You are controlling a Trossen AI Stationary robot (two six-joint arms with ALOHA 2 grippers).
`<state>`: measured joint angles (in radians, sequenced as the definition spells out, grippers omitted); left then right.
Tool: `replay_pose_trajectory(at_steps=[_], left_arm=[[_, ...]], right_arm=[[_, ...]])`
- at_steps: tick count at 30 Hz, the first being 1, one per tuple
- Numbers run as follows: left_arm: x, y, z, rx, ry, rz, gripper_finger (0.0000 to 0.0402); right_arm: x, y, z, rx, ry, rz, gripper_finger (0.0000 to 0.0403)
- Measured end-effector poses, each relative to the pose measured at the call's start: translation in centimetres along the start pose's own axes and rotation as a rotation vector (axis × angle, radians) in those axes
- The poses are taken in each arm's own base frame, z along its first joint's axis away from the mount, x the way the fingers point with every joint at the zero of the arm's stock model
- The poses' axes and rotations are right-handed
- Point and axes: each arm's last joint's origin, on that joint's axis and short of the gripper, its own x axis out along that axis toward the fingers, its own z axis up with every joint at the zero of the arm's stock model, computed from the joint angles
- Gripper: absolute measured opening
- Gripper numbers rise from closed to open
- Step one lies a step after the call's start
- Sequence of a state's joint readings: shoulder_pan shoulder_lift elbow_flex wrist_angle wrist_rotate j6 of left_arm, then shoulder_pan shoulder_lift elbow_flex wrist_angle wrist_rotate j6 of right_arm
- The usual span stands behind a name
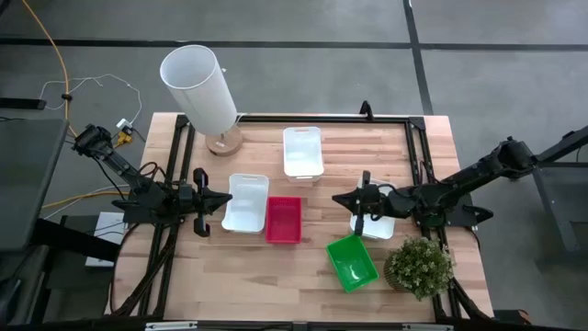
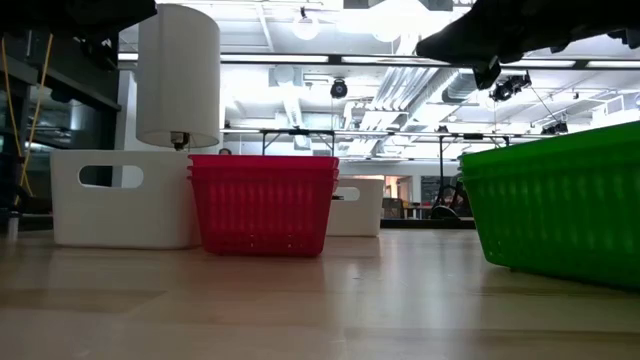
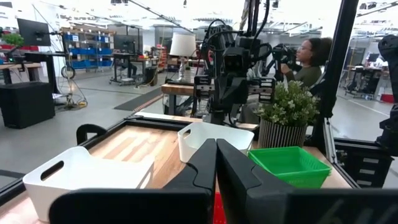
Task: Stack baskets by color
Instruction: Stack the right white bin on top of the top white bin
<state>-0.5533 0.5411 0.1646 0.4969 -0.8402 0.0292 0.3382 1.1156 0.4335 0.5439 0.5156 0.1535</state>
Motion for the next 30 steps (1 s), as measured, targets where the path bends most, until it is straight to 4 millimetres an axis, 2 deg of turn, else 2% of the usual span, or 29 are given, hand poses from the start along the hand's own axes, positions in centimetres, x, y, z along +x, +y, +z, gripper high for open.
replay_pose_trajectory(at_steps=[8, 12, 15, 19, 23, 26, 30], left_arm=[[0.0, 0.0, 0.0, 0.000, 0.000, 0.001, 0.0000], [0.0, 0.0, 0.0, -0.002, -0.002, 0.002, 0.0000], [0.0, 0.0, 0.0, -0.002, -0.002, 0.002, 0.0000], [0.0, 0.0, 0.0, -0.002, -0.002, 0.002, 0.0000], [0.0, 0.0, 0.0, -0.002, -0.002, -0.014, 0.0000], [0.0, -0.1, 0.0, -0.008, -0.003, -0.028, 0.0000], [0.0, -0.1, 0.0, -0.028, -0.002, -0.028, 0.0000]], right_arm=[[0.0, 0.2, 0.1, 0.039, -0.001, 0.077, 0.0000], [0.6, 0.0, 1.7, 0.174, -0.045, 0.074, 0.0008], [1.5, -0.1, 3.4, 0.214, 0.075, 0.049, 0.0043], [2.4, -0.4, 5.1, 0.231, 0.332, -0.173, 0.0119], [3.0, -0.8, 5.5, 0.303, 0.585, -0.386, 0.0191], [3.5, -1.0, 4.4, 0.367, 0.722, -0.546, 0.0225], [4.1, -1.3, 1.9, 0.375, 0.848, -0.721, 0.0237]])
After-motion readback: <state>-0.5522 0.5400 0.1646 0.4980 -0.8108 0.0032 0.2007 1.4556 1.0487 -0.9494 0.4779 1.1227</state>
